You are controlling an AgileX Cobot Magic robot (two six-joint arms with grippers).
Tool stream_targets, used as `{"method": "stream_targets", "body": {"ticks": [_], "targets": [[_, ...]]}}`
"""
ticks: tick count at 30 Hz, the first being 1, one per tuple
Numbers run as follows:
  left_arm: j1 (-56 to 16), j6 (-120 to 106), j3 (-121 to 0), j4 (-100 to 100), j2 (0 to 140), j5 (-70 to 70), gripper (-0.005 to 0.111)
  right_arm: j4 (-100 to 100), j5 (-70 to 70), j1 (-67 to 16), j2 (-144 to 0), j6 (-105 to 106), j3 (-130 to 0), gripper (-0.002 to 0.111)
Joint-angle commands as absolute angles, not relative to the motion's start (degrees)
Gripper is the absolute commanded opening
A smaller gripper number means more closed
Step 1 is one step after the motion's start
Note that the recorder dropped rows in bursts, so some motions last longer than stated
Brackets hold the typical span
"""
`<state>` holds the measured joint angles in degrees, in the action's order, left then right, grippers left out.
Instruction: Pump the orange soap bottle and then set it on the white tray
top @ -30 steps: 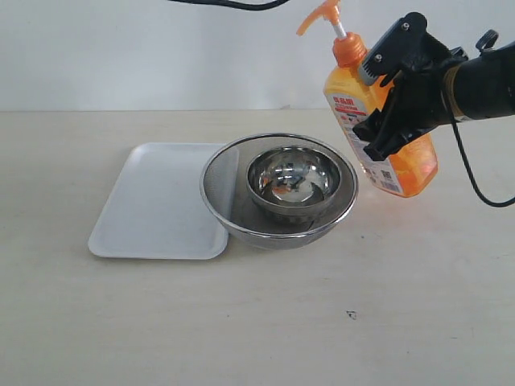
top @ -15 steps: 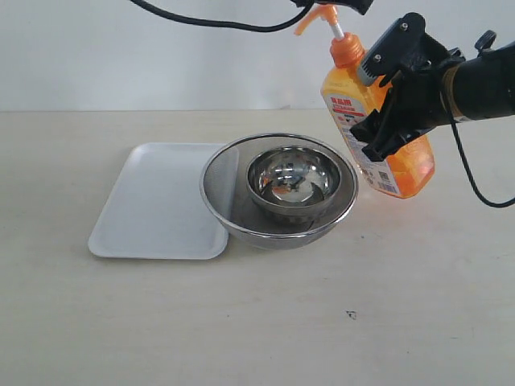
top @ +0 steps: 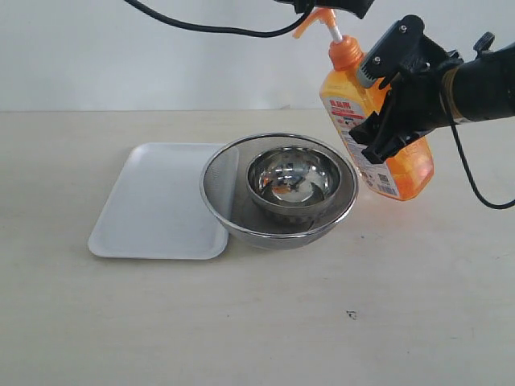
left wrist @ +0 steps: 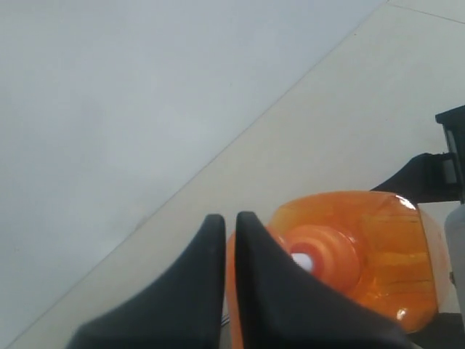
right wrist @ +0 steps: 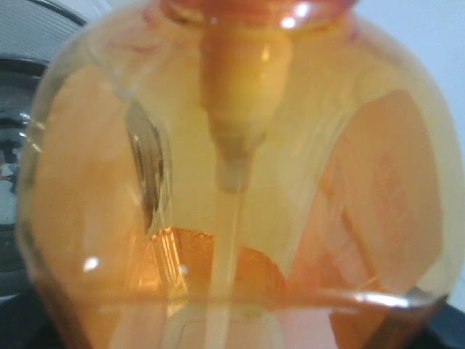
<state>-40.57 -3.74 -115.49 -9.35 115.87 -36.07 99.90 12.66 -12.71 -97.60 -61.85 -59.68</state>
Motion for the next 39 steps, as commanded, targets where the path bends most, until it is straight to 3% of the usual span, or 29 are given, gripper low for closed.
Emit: {"method": "stream_targets", "body": {"ticks": [1, 39], "targets": [[-40.6, -4.0, -115.4, -8.7, 116.3, -38.7, 0.005, 98.9, 13.1, -12.6, -96.6, -61.6, -60.7, 0.000], [-40.6, -3.7, -115.4, -8.8, 116.3, -40.2, 0.005, 96.7, 10.0, -12.6, -96.7, -60.5, -59.0, 0.000]]}}
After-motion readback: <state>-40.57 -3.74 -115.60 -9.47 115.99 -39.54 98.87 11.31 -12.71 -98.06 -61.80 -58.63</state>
